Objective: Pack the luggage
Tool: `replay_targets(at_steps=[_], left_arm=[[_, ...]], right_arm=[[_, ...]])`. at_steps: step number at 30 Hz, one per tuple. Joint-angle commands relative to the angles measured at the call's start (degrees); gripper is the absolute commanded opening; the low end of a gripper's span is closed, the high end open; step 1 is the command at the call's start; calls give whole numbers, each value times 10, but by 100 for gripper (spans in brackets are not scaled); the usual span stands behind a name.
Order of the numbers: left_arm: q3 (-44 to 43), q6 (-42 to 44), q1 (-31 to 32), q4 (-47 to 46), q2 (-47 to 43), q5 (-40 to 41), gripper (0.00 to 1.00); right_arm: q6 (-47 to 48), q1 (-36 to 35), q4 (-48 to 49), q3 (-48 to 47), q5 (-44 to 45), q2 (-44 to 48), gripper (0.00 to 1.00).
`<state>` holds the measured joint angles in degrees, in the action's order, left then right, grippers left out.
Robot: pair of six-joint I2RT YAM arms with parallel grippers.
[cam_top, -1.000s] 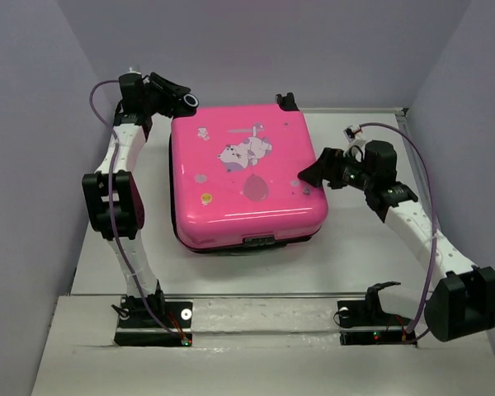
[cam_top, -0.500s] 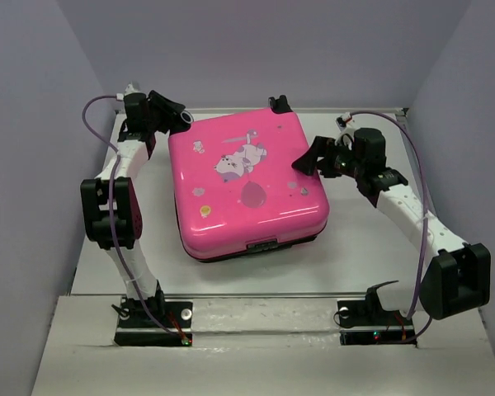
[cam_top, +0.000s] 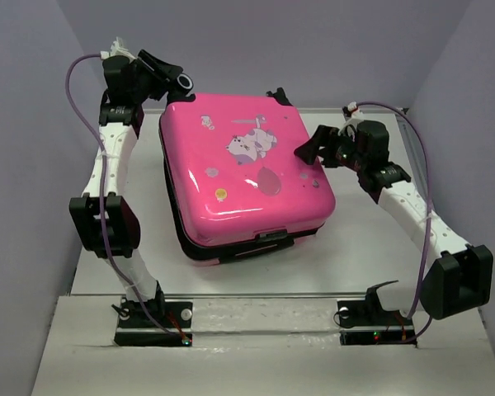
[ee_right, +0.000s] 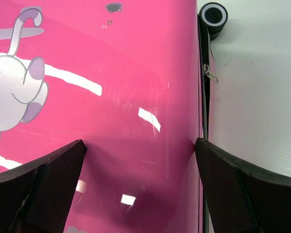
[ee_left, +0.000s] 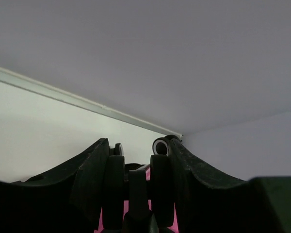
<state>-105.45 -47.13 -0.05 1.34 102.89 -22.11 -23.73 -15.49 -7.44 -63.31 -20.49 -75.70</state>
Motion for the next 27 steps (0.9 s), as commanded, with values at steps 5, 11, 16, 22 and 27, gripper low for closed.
replay_targets(at_steps=[5, 11, 16, 22, 27], left_arm=[[99, 3, 1, -62, 21, -97, 6], [120, 13, -21, -56, 43, -94, 6], [139, 26, -23, -49, 40, -87, 6], [188, 36, -25, -53, 3, -88, 6], [227, 46, -31, -50, -24, -72, 6]], right_arm=[[46, -17, -110, -27, 9, 50, 100], [53, -17, -144, -5, 8, 139, 98], [40, -17, -153, 53, -13, 229, 81], [34, -17, -180, 102, -28, 295, 45], [35, -104, -209, 89, -86, 318, 7]])
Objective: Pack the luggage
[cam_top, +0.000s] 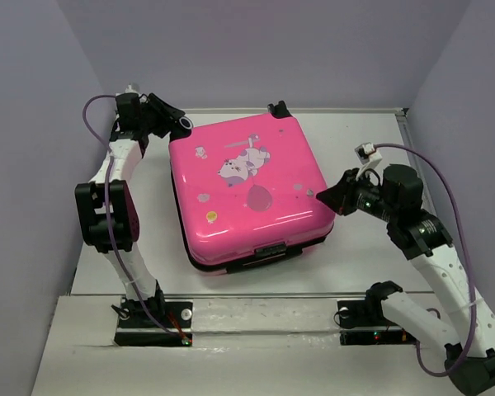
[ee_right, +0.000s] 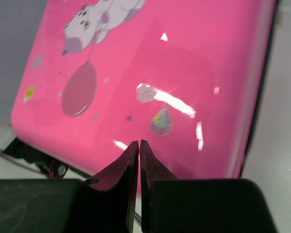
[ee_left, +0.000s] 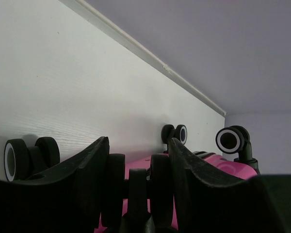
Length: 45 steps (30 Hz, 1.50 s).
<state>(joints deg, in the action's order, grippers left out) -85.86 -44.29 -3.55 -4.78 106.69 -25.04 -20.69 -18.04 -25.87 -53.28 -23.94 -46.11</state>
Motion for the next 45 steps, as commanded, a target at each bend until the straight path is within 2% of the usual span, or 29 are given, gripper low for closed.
replay_targets(at_steps=[1, 6, 11, 13, 14, 15, 17, 18, 21, 22, 28, 34, 39, 42, 45], left_arm=[[35, 19, 4, 11, -66, -41, 6], [49, 34, 4, 19, -78, -22, 6], [52, 47, -5, 33, -77, -12, 6], [54, 52, -9, 37, -84, -3, 11], [55, 54, -10, 38, -97, 14, 16], [57, 57, -12, 40, -105, 24, 30], [58, 65, -15, 45, -131, 53, 49], [61, 66, -16, 46, -141, 60, 68], [75, 67, -19, 46, -186, 101, 94], [79, 68, -18, 44, -199, 110, 97], [137, 76, -19, 33, -343, 169, 99], [306, 38, -18, -24, -490, 122, 99], [453, 66, -19, 3, -592, 100, 99], [530, 57, -19, -7, -645, 86, 99], [568, 55, -20, 5, -685, 86, 99]], right_arm=[[6, -106, -33, -13, -42, 20, 7], [14, -315, -53, -3, 81, -28, 7], [13, -449, -52, 0, 183, -88, 7], [13, -487, -54, 0, 202, -108, 7], [11, -520, -55, -1, 213, -129, 7], [4, -535, -55, -1, 235, -140, 7], [-4, -562, -51, 3, 270, -172, 7], [-15, -579, -41, 5, 300, -182, 7], [-35, -603, -6, 13, 354, -221, 7], [-38, -610, 3, 14, 370, -231, 7], [-52, -665, 77, 23, 501, -312, 7], [-73, -676, 187, 56, 616, -365, 7], [-22, -676, 318, 77, 733, -395, 7], [41, -657, 405, 82, 756, -409, 7], [75, -607, 470, 85, 713, -418, 7]])
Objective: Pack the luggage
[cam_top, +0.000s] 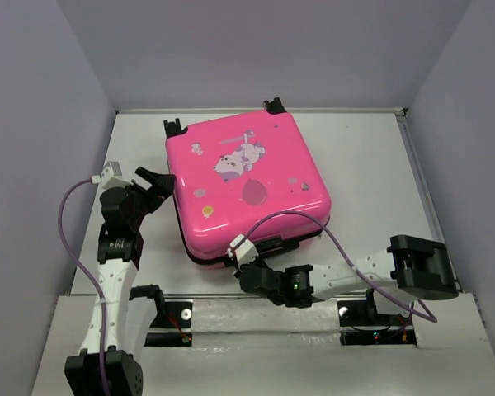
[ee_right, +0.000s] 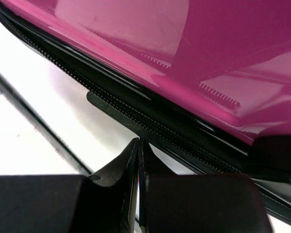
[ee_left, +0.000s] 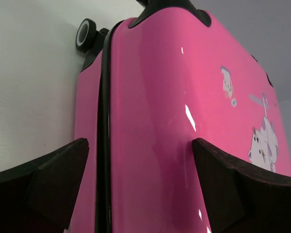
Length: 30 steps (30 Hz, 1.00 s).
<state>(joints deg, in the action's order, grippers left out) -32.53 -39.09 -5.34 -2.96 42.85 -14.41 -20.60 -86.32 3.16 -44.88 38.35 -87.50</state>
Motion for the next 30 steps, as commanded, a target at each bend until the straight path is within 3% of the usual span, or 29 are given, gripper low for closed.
replay_targets(at_steps=[1, 7, 13, 16, 18, 22, 26, 30], left_arm=[[39, 5, -2, -10, -59, -17, 99], [61, 13, -2, 6, -80, -16, 99], [85, 10, -2, 16, -102, -26, 99], [90, -1, 0, 26, -115, -39, 98], [95, -7, 2, 24, -113, -42, 95], [107, -19, 2, 18, -113, -24, 84], [121, -33, 3, -1, -107, -24, 72], [132, -39, 5, -13, -102, -38, 55]], right_arm=[[76, 91, 186, -1, 75, -6, 7], [117, 176, 223, -25, -19, -11, 7], [134, 212, 219, -26, -98, 3, 8], [110, 212, 180, 0, -165, 40, 22], [88, 212, 162, 33, -200, 70, 31], [10, 234, 153, 143, -195, 200, 39], [-37, 342, 133, 217, -229, 308, 40], [-53, 465, 125, 255, -324, 376, 40]])
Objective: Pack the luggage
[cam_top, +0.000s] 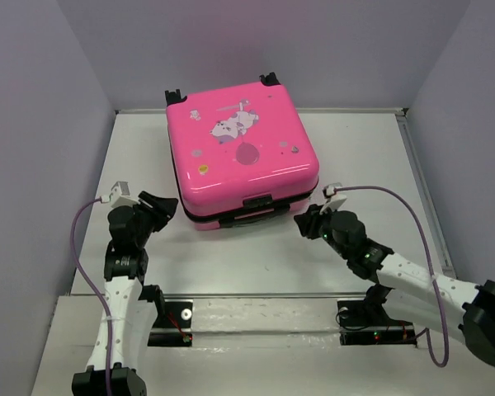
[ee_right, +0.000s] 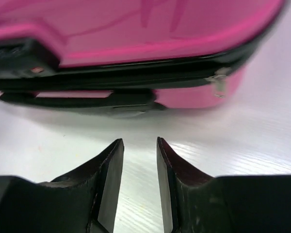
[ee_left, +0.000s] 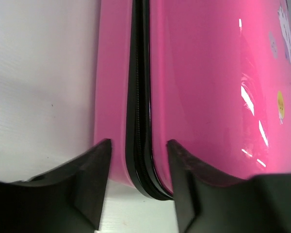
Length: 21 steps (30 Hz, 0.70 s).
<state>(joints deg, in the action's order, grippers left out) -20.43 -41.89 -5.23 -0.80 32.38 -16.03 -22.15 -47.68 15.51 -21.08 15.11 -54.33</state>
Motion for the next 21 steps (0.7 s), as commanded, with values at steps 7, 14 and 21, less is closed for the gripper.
replay_targets(at_steps=[7, 14, 21], left_arm=[[18, -12, 12, -45, 29, -56, 44], [20, -14, 20, -44, 37, -61, 43], [20, -13, 24, -41, 42, -59, 40]], right_arm=[[-36, 287, 62, 40, -263, 44, 43], [26, 305, 145, 21, -392, -54, 51], [78, 305, 173, -6, -343, -107, 51]])
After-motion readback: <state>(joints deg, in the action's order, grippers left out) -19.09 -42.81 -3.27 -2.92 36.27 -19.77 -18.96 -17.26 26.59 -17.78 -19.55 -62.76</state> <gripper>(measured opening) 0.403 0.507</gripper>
